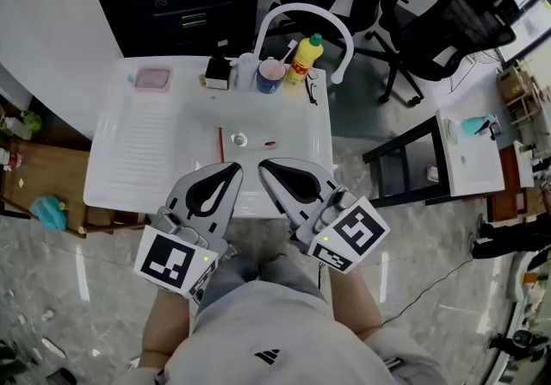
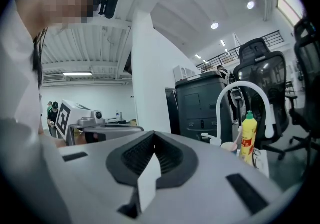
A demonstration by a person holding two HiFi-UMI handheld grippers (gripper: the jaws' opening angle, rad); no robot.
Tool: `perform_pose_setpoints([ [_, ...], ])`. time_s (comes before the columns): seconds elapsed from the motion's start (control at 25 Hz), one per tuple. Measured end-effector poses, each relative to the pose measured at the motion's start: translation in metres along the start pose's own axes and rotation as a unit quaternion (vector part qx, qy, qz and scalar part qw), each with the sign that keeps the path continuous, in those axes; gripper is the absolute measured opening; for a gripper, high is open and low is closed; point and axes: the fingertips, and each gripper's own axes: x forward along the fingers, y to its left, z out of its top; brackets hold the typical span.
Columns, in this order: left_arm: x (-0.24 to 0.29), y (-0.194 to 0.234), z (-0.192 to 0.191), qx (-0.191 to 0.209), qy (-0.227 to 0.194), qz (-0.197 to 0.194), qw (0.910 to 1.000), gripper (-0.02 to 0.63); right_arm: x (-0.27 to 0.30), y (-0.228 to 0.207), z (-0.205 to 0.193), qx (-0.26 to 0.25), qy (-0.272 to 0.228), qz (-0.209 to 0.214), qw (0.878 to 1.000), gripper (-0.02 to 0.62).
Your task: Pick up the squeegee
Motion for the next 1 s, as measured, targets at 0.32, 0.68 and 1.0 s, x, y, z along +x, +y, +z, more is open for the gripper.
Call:
perform_pose_setpoints([
  [0.32,-0.003,0.005,-0.001,-0.007,-0.002,0.000,1.0000,0.009,0.002,-0.003,0.000,-0.003,0.009,-0.010,1.000,0.009],
  [0.68,-0.013,0.020,-0.003,-0.009,-0.003,0.023,0.9997,0.009,0.022,-0.003,0.000,-0.007,0.014,0.011,1.000,0.010],
  [1.0,-0.007,0.033,-0.002,-0.012,-0.005,0.063,0.9979,0.009,0.036,-0.022,-0.002,-0.006,0.029,0.041,0.999,0.011],
])
